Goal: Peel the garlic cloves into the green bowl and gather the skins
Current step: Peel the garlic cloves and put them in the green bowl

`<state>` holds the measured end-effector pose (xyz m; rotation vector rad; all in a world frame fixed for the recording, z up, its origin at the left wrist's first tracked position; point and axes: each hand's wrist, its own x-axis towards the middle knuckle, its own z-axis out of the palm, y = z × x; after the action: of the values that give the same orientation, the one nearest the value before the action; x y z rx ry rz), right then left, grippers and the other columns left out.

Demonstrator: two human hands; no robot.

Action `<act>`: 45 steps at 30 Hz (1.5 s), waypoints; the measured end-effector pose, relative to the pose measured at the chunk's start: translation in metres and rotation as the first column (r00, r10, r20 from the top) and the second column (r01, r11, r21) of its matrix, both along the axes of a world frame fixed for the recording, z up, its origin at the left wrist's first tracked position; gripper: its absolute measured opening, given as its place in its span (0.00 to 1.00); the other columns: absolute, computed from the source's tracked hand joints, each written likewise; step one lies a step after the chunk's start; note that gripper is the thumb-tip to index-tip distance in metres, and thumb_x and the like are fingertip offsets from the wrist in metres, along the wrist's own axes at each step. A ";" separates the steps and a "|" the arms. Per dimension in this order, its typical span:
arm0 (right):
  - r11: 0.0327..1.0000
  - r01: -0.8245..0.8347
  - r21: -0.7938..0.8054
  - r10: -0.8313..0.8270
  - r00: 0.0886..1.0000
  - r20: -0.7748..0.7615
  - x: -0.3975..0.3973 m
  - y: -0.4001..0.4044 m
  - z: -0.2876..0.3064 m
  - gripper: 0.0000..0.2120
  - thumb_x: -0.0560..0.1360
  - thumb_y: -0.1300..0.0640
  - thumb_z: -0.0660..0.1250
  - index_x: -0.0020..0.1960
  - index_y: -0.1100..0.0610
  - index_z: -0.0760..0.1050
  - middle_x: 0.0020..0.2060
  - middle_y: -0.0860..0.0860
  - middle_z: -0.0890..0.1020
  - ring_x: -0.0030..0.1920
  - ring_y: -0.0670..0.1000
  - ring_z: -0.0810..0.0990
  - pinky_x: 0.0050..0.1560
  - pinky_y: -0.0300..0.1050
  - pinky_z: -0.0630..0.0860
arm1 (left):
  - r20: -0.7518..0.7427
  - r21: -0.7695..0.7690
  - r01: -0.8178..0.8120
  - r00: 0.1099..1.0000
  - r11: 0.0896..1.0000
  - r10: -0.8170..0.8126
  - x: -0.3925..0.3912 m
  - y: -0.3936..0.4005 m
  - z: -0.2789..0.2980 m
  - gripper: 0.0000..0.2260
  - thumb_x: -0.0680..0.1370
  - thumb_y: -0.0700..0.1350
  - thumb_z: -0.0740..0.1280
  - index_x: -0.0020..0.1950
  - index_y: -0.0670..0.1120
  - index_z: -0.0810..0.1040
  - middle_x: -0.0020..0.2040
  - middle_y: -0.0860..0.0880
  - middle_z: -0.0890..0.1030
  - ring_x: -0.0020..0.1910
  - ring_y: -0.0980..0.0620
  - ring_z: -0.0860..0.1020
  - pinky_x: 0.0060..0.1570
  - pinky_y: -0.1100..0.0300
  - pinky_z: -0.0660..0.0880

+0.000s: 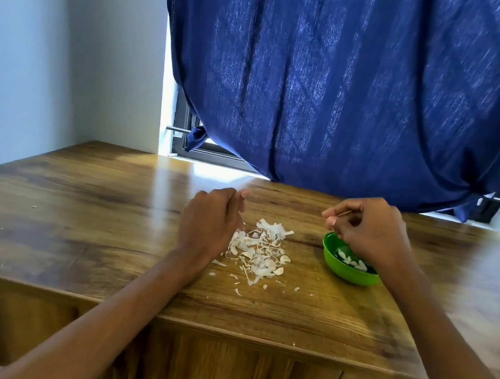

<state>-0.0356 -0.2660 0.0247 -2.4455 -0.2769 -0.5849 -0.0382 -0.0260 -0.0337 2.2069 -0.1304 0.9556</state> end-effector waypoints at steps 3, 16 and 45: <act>0.992 -0.097 -0.080 0.091 0.993 -0.073 -0.002 0.023 -0.009 0.09 0.75 0.60 0.74 0.47 0.46 0.83 0.41 0.39 0.83 0.40 0.36 0.79 0.35 0.27 0.69 | 0.070 -0.017 -0.025 0.997 1.000 0.026 0.006 0.005 -0.003 0.11 0.82 0.35 0.64 0.58 0.48 0.80 0.51 0.53 0.86 0.43 0.50 0.85 0.45 0.50 0.81; 0.934 -0.175 -0.312 0.146 0.983 -0.115 -0.008 0.099 -0.037 0.04 0.75 0.52 0.74 0.50 0.45 0.85 0.48 0.44 0.84 0.49 0.46 0.80 0.52 0.48 0.77 | 0.019 0.025 -0.014 1.000 1.000 0.013 0.014 0.010 -0.008 0.17 0.77 0.30 0.62 0.61 0.45 0.79 0.51 0.48 0.84 0.49 0.46 0.81 0.47 0.48 0.78; 0.832 -0.224 0.508 0.263 0.965 -0.006 0.007 0.086 -0.055 0.07 0.77 0.61 0.71 0.53 0.52 0.81 0.40 0.46 0.86 0.37 0.41 0.85 0.36 0.34 0.79 | 0.234 0.135 0.324 0.908 0.936 -0.348 0.016 0.006 -0.008 0.14 0.77 0.32 0.71 0.56 0.48 0.87 0.52 0.54 0.85 0.45 0.63 0.81 0.43 0.70 0.74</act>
<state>-0.0288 -0.1803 -0.0302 -1.8811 -0.3496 -0.3892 -0.0223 -0.0198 -0.0419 2.0434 -0.6674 1.0452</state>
